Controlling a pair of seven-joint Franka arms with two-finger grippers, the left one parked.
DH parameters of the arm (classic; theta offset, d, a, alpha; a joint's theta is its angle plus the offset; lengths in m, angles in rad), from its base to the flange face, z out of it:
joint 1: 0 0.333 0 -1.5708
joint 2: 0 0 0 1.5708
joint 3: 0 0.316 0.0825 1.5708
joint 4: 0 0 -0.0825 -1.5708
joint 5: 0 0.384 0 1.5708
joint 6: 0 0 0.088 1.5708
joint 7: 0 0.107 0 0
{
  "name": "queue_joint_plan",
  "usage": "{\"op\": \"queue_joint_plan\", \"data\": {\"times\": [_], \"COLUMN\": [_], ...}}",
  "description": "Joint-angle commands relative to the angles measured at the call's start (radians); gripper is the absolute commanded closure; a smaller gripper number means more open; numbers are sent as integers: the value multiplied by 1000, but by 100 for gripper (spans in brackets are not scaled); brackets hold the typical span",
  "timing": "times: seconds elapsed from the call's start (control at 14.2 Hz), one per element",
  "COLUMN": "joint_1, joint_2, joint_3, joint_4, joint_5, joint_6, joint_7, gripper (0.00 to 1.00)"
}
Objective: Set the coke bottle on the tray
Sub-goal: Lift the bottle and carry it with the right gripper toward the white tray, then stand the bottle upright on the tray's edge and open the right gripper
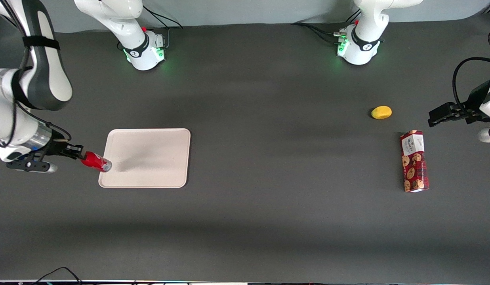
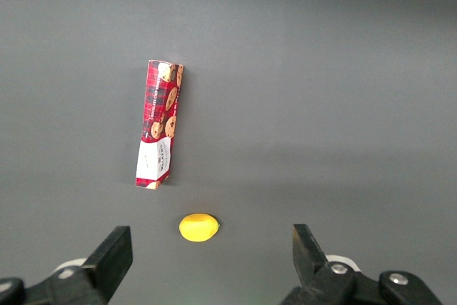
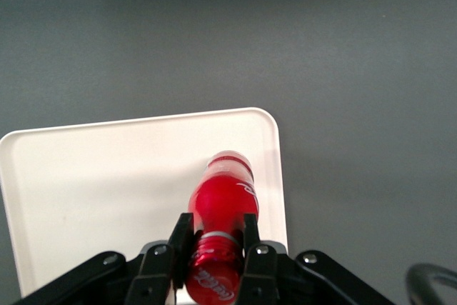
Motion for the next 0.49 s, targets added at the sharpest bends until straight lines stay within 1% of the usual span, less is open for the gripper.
{"op": "queue_joint_plan", "data": {"times": [0.0, 0.21, 0.42], "joint_1": [-6, -6, -9], "joint_2": [21, 49, 65], "joint_3": [4, 4, 3], "joint_4": [-37, -58, -63], "joint_5": [-18, -18, -18], "joint_6": [74, 124, 135], "joint_7": [32, 32, 30], "gripper": [100, 100, 100]}}
